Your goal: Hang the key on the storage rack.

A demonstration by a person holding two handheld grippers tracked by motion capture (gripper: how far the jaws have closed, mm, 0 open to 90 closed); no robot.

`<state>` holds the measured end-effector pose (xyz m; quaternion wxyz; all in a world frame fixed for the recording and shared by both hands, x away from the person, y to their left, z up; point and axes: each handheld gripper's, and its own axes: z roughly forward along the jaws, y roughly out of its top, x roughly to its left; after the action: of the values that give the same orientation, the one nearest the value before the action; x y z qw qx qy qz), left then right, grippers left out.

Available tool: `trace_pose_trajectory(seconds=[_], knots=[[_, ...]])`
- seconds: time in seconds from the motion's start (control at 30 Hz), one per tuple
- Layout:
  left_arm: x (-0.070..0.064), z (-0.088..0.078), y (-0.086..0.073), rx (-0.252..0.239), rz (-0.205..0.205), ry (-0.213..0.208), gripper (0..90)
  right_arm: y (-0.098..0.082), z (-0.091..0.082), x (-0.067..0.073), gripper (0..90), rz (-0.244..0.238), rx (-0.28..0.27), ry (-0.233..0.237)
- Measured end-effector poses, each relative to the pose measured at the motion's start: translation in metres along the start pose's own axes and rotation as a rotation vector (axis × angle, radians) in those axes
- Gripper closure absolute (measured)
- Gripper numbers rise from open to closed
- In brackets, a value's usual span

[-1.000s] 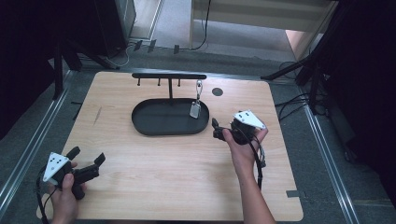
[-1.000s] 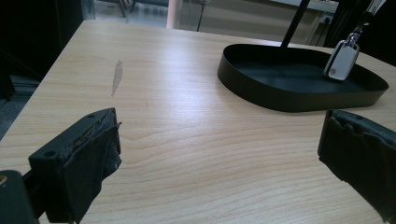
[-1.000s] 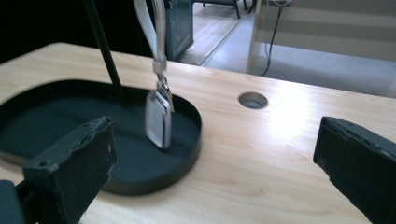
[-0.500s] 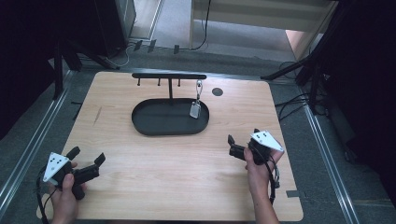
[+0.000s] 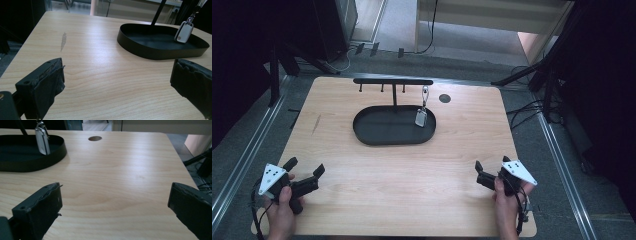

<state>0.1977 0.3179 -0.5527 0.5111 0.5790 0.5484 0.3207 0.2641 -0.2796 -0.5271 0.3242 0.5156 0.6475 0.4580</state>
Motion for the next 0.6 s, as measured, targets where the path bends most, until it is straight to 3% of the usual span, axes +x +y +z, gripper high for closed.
trace_pose_trajectory(seconds=[0.37, 0.6], knots=[[-0.001, 0.000, 0.000, -0.001, 0.007, 0.010, 0.0, -0.026, -0.030, -0.038, 0.0, 0.050, 0.008, -0.065], [-0.002, 0.000, 0.000, 0.004, 0.011, 0.013, 0.0, -0.034, -0.047, -0.056, 0.0, 0.053, -0.007, -0.085]])
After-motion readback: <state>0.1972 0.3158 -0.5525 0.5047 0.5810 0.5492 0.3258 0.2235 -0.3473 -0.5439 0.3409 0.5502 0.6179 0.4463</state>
